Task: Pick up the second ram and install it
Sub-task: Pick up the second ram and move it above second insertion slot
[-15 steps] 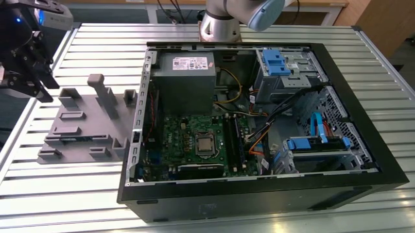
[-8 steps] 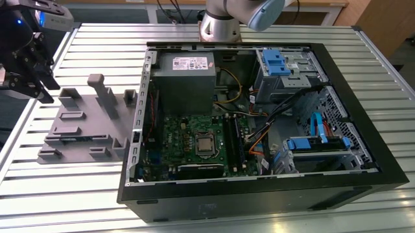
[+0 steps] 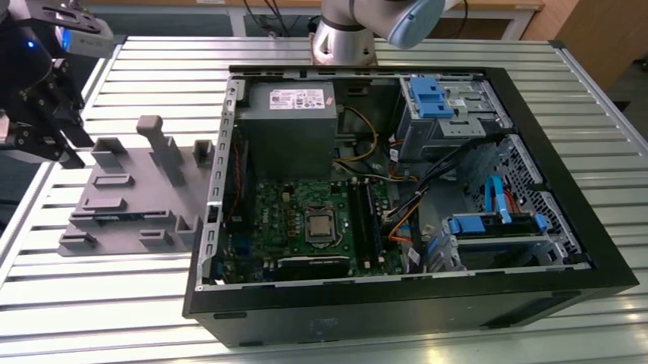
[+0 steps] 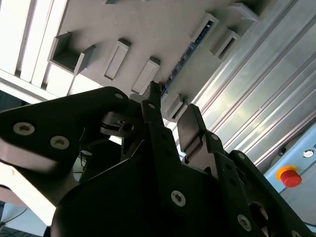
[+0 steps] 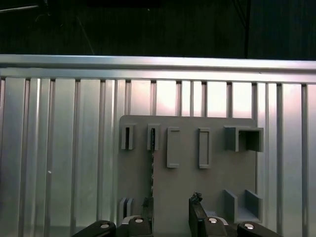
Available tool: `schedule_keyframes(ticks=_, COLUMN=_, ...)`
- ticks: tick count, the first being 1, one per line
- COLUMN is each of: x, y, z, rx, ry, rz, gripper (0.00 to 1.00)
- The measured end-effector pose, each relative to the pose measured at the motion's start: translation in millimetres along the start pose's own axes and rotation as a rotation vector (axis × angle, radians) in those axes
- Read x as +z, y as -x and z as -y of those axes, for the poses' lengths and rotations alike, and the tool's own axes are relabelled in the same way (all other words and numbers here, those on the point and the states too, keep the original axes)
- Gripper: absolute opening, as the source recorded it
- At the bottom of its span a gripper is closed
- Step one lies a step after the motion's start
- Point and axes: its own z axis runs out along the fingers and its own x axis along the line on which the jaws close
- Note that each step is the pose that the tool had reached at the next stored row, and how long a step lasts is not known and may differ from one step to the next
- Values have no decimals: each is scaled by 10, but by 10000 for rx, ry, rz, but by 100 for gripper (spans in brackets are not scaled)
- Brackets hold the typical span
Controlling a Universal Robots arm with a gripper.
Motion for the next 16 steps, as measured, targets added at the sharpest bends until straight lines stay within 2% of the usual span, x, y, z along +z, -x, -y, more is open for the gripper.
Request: schedule_keyframes(ticks=16, x=289, y=-60, z=-15, rx=1, ry=2, rz=-1, gripper=40)
